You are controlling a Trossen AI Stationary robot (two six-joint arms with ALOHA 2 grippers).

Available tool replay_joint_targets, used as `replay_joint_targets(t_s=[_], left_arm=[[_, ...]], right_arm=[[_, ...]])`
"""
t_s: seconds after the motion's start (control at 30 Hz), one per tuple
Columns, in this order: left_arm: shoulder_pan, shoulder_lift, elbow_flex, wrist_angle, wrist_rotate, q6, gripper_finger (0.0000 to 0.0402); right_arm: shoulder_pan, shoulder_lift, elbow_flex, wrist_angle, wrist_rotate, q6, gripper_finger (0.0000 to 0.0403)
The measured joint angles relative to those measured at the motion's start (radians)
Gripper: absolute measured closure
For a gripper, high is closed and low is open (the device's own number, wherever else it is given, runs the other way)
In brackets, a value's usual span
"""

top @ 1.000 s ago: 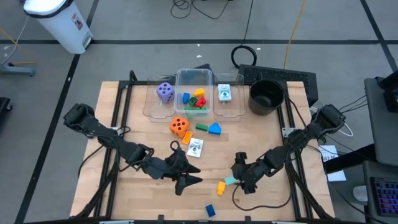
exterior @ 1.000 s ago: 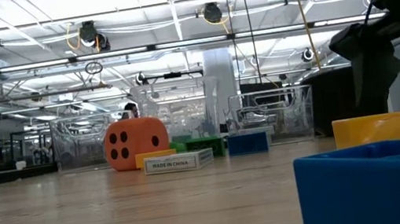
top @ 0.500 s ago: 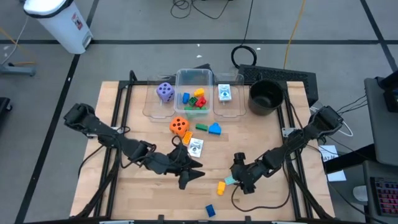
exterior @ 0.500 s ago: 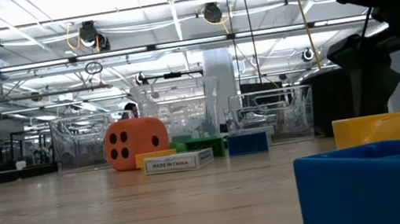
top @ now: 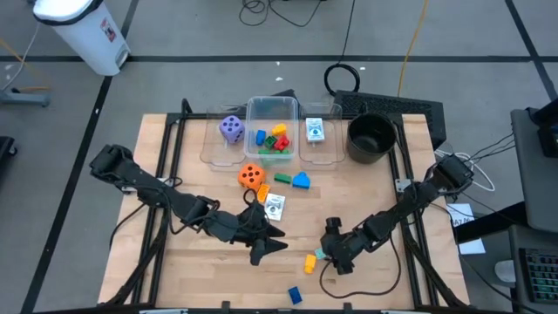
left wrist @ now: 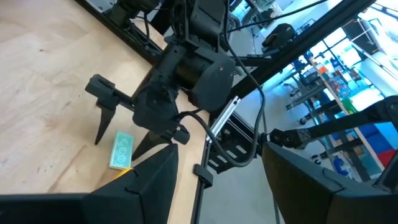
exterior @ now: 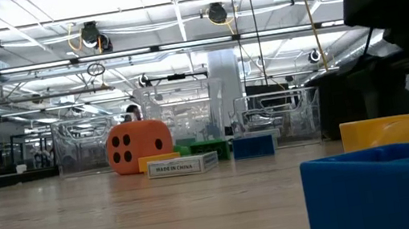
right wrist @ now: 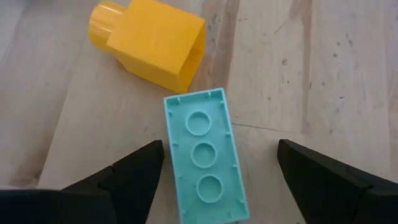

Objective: Pick & Place Toys
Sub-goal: Put the light blue eight stud game piece into the middle transparent bin

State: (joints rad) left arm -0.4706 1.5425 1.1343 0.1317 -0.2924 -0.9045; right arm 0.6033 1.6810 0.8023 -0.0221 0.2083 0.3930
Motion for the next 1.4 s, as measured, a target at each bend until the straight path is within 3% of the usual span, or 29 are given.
replay_joint_targets(t_s=[0.5, 0.7, 0.87, 1.03, 1.23, 1.4], left_arm=[[-0.001, 0.0, 0.0, 0.001, 0.006, -0.015, 0.016], [0.007, 0.0, 0.0, 0.004, 0.007, -0.014, 0.016], [0.019, 0.0, 0.0, 0.049, 0.007, 0.001, 0.016], [0.038, 0.0, 0.0, 0.147, 0.026, 0.076, 0.016], [0.079, 0.0, 0.001, 0.23, 0.023, 0.173, 0.016], [0.127, 0.0, 0.001, 0.295, 0.021, 0.237, 0.016]], right_arm=[[-0.046, -0.041, 0.005, -0.011, 0.027, 0.069, 0.0274], [-0.114, -0.204, 0.006, -0.006, 0.039, 0.078, 0.0277], [-0.169, -0.403, 0.006, 0.049, 0.167, 0.097, 0.0277], [-0.209, -0.552, 0.006, 0.256, 0.273, 0.081, 0.0271], [-0.229, -0.581, 0.007, 0.565, 0.26, 0.107, 0.0271], [-0.2, -0.534, 0.007, 0.667, 0.261, 0.168, 0.0271]])
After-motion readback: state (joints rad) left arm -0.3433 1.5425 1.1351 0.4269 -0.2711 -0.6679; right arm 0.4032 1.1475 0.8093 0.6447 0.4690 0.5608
